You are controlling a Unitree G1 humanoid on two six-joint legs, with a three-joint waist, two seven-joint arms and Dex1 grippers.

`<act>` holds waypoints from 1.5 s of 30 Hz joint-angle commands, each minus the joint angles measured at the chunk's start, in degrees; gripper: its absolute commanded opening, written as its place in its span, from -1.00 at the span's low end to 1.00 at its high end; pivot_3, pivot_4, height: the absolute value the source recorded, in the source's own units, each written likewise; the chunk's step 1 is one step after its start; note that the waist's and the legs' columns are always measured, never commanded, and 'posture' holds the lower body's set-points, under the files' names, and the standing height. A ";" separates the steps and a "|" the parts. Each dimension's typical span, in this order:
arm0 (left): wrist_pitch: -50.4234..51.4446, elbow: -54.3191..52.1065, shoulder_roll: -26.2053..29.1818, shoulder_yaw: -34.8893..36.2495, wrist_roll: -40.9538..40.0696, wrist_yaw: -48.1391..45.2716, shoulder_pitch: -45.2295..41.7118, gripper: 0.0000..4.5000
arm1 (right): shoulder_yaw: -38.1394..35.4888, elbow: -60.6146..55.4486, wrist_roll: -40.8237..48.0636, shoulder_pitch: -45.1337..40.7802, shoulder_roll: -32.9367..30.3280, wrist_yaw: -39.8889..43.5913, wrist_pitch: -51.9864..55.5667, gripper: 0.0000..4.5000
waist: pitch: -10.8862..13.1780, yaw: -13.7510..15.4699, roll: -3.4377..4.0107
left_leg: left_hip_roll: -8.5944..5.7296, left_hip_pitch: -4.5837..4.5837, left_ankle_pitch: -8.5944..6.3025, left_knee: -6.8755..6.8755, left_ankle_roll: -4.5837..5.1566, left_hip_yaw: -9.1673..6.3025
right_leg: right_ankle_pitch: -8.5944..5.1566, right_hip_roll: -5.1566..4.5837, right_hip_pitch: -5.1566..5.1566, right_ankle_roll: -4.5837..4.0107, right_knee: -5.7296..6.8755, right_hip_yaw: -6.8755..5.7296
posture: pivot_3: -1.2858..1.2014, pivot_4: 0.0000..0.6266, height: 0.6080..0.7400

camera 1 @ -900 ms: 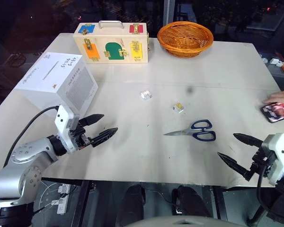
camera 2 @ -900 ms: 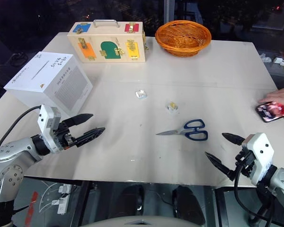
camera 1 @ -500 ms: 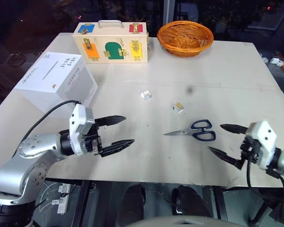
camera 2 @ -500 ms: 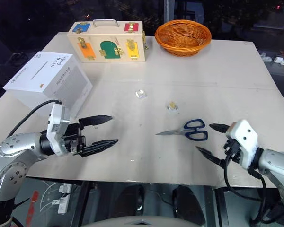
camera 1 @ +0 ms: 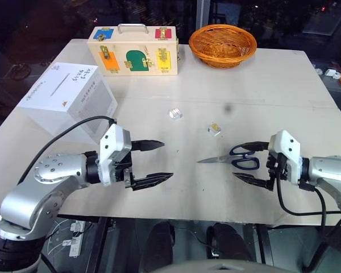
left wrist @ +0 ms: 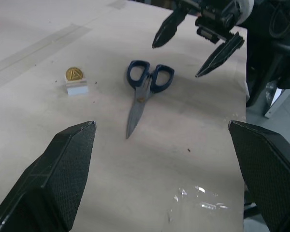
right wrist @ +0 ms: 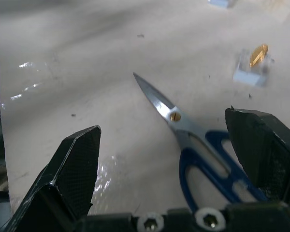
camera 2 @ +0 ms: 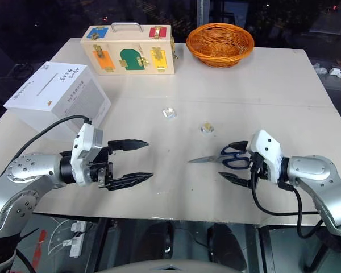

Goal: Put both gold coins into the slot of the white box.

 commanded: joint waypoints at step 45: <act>-5.02 -6.56 0.81 7.01 -2.52 -1.49 10.82 1.00 | -6.50 16.39 -7.33 -3.08 -5.60 6.43 14.38 -0.92 | 0.22 1.26 0.27 | -0.02 -0.06 0.00 0.00 0.00 -0.01 | 0.11 -0.04 -0.01 -0.23 -0.09 -0.07 | 0.03 -0.52 0.79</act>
